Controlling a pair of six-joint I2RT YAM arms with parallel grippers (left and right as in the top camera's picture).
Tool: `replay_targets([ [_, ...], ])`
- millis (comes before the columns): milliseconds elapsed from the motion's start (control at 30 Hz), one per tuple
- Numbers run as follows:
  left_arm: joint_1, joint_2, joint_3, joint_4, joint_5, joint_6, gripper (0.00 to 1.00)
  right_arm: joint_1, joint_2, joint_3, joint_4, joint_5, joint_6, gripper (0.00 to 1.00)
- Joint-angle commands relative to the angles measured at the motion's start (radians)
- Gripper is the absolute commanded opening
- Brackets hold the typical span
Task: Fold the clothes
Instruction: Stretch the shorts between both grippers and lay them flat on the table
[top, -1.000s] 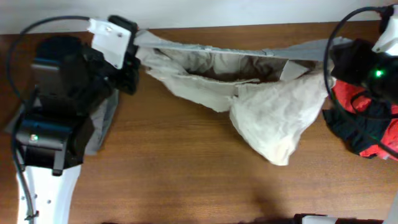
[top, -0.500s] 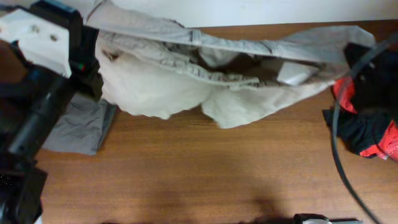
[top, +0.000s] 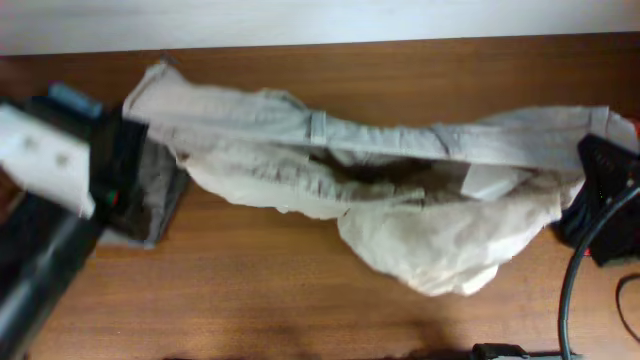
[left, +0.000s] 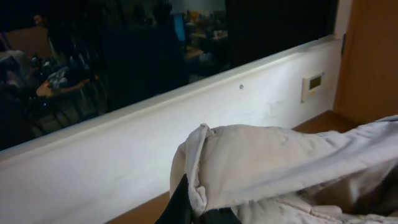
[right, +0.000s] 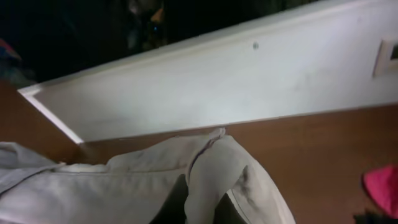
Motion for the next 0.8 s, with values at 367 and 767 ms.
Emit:
replay_targets([
  [367,0.031,0.032,0.030,-0.208,-0.177,-0.132,0.00,-0.022,-0.009,0.003,-0.132,0.185,0.058,0.04],
  [767,0.031,0.047,0.226,-0.248,-0.150,-0.133,0.00,-0.022,-0.010,0.112,-0.139,0.157,0.058,0.04],
])
